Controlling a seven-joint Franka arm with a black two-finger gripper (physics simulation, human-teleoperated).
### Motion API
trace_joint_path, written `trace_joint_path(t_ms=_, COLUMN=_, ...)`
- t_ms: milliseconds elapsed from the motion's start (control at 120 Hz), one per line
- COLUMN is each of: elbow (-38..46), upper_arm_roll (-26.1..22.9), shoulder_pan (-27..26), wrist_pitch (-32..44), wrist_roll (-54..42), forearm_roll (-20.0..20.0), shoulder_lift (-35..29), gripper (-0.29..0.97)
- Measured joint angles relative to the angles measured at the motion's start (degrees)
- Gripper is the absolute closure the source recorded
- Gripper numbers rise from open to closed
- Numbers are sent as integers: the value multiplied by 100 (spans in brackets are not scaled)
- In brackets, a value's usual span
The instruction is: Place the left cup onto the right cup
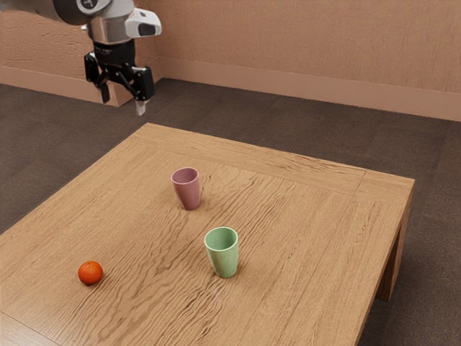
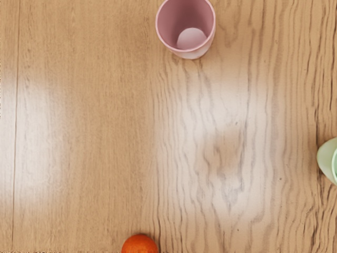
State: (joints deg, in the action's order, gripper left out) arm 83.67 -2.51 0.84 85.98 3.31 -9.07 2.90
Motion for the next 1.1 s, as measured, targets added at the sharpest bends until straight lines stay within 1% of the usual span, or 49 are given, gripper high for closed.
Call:
trace_joint_path(t_ms=142, elbow=2, upper_arm_roll=10, shoulder_pan=105, wrist_pitch=92, wrist_roll=-39, forearm_roll=-17, shoulder_lift=102, gripper=0)
trace_joint_path(t_ms=542, elbow=-75, upper_arm_roll=101, shoulder_pan=57, wrist_pitch=1260, wrist_roll=-97, forearm_roll=14, shoulder_lift=1394, gripper=0)
trace_joint_path(t_ms=717, elbow=-417, upper_arm_roll=106, shoulder_pan=51, wrist_pitch=1585, wrist_roll=-98, forearm_roll=89, shoulder_lift=1992, gripper=0)
trace_joint_path(t_ms=1100, elbow=-463, upper_arm_roll=101, shoulder_pan=48, wrist_pitch=2475, wrist_roll=-29, forearm_roll=194, shoulder_lift=2771, gripper=0)
